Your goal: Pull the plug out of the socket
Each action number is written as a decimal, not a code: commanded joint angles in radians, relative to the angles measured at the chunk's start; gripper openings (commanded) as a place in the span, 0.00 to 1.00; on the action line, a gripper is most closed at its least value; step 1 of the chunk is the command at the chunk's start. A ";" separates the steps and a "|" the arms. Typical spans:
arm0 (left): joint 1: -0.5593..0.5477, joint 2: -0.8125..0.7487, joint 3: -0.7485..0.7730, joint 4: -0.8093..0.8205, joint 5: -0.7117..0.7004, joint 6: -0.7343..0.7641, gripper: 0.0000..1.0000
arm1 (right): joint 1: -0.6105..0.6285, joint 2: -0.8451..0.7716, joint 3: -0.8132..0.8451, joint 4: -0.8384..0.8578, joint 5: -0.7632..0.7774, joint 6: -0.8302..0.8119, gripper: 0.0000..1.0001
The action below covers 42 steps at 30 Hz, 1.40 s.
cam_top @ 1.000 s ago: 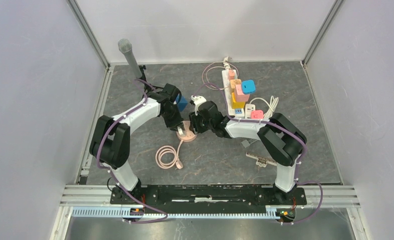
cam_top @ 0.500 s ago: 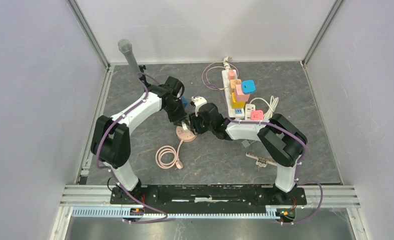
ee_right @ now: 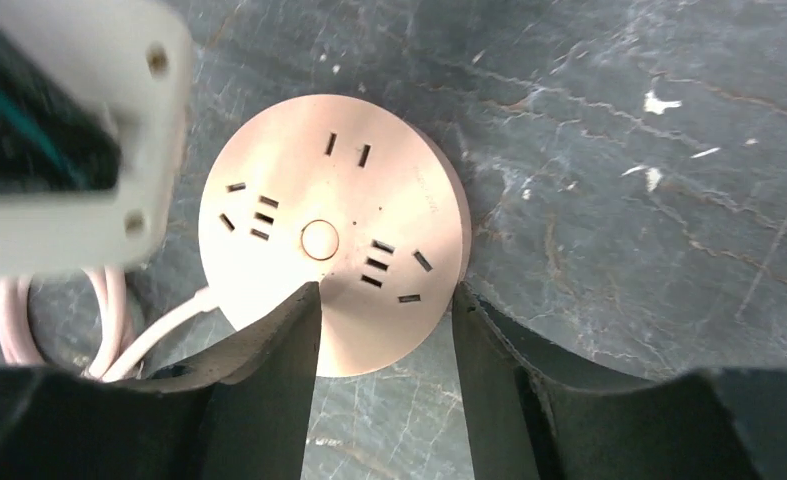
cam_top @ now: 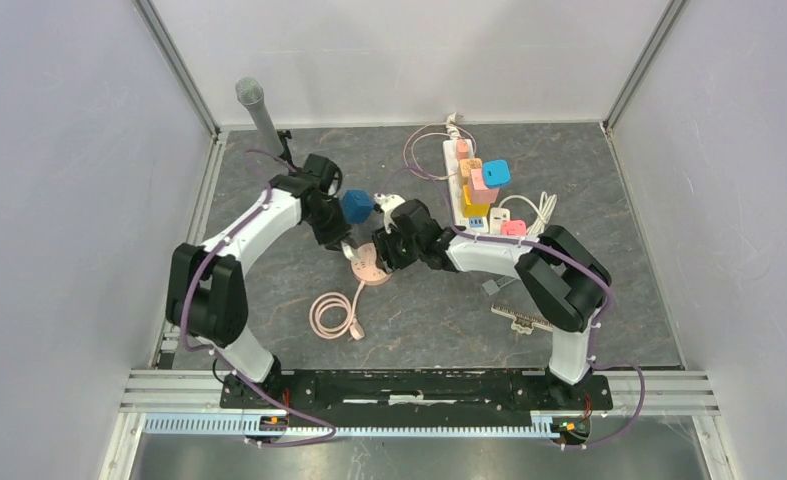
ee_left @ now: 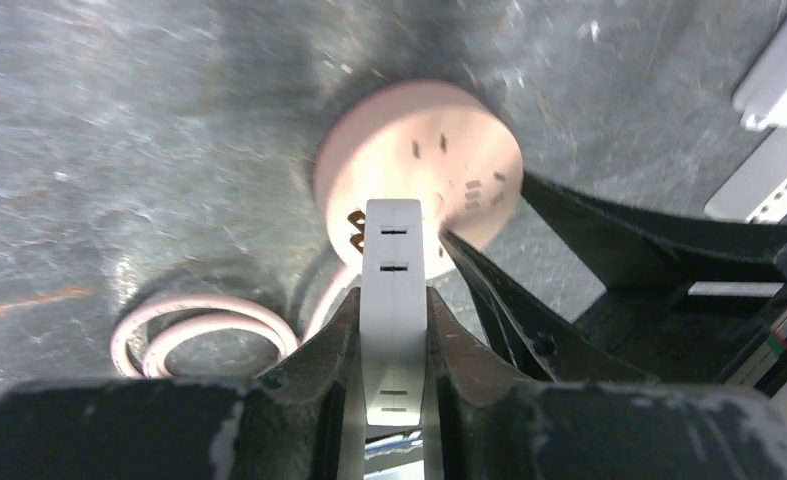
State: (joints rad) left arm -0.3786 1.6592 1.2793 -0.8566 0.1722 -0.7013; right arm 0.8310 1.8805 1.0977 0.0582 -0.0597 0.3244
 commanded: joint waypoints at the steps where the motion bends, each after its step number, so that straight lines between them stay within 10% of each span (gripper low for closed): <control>1: 0.114 -0.073 -0.081 0.129 0.030 -0.019 0.02 | 0.002 0.037 0.144 -0.284 -0.135 -0.039 0.57; 22: 0.322 0.193 -0.054 0.349 0.309 0.059 0.22 | -0.138 -0.221 0.159 -0.310 -0.108 0.000 0.70; 31: 0.369 0.222 -0.021 0.229 0.172 0.100 0.66 | -0.203 -0.289 0.134 -0.345 -0.088 -0.010 0.71; 42: 0.377 0.095 -0.010 0.129 0.019 0.135 0.97 | -0.257 -0.387 0.128 -0.386 -0.036 -0.014 0.72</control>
State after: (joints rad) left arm -0.0006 1.8572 1.2526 -0.6785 0.2672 -0.6125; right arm 0.5915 1.5677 1.2297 -0.3153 -0.1421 0.3161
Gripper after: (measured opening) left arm 0.949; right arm 0.717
